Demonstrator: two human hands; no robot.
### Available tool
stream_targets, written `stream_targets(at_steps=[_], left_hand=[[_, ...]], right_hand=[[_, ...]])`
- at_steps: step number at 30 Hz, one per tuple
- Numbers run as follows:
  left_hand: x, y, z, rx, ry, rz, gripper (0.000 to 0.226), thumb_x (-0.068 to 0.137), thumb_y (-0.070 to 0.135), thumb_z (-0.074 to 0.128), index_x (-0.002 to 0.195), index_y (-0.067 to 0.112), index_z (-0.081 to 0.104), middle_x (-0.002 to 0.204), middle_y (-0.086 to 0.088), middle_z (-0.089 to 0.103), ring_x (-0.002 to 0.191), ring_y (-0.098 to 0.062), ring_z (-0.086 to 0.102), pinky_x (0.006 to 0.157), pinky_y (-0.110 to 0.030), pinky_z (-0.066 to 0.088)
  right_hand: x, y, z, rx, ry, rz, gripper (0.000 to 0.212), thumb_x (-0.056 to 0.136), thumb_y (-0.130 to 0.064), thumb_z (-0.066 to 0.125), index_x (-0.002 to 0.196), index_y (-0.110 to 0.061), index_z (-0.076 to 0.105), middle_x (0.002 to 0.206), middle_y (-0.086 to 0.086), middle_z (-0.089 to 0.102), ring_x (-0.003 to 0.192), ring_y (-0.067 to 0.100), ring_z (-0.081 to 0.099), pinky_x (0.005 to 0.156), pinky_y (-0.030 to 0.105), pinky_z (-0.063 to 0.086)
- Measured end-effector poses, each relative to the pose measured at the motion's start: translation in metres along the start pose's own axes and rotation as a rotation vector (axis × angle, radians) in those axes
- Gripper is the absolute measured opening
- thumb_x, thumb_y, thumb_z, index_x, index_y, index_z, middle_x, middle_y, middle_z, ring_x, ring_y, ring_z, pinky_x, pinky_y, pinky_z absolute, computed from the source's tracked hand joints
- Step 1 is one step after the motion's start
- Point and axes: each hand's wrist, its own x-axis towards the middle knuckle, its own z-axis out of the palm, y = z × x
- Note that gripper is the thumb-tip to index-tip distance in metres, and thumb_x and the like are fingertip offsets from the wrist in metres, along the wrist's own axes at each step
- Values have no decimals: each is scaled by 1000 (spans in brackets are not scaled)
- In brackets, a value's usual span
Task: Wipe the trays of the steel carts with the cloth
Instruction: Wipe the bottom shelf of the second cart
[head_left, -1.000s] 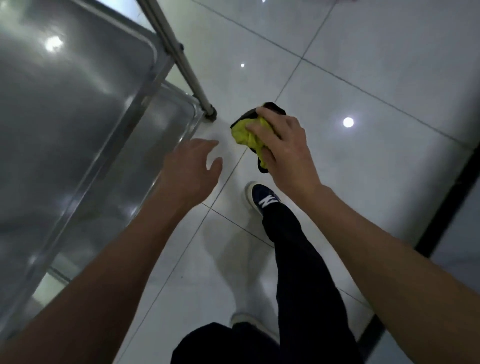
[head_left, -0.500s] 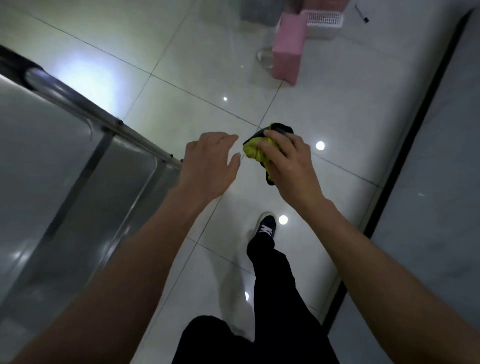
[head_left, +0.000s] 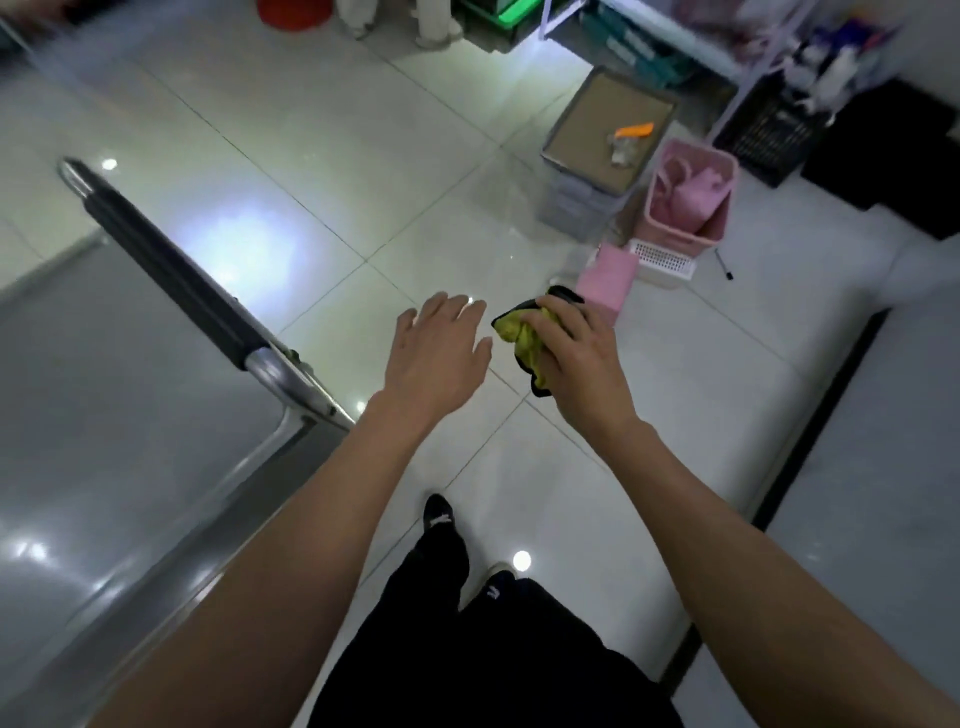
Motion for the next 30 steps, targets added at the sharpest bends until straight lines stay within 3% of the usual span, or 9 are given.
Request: stream_targets(at_steps=[9, 12, 19, 25, 30], left_hand=[[109, -9, -35, -40, 20, -89, 50, 102, 40, 43, 149, 21, 42, 151, 1, 46, 142, -21, 34, 112, -45, 30], [154, -11, -37, -42, 24, -133, 50, 101, 39, 45, 148, 21, 45, 150, 1, 47, 140, -21, 36, 109, -44, 32], [221, -27, -54, -47, 75, -264, 49, 100, 37, 51, 146, 21, 50, 146, 0, 53, 137, -22, 43, 105, -42, 40], [252, -69, -67, -89, 141, -458, 48, 100, 40, 51, 146, 25, 49, 147, 3, 52, 138, -19, 41, 104, -38, 38], [276, -141, -82, -128, 194, -604, 48, 100, 39, 51, 146, 24, 50, 147, 2, 52, 139, -22, 41, 105, -41, 40]], right_hand=[[117, 32, -10, 38, -2, -13, 37, 94, -5, 60, 130, -15, 61, 143, 6, 52, 119, 37, 49, 90, 49, 45], [162, 61, -8, 30, -33, -64, 36, 96, -9, 58, 131, -15, 61, 145, 7, 51, 123, 37, 47, 92, 53, 43], [271, 100, -1, 6, -76, -247, 44, 90, -7, 69, 132, -19, 61, 147, 4, 50, 128, 33, 46, 93, 48, 43], [359, 88, 22, 50, -140, -419, 36, 91, -6, 65, 126, -16, 63, 144, 10, 52, 126, 37, 48, 93, 49, 43], [441, 47, 70, 67, -212, -573, 34, 93, -9, 64, 127, -16, 63, 144, 7, 53, 125, 33, 49, 89, 50, 47]])
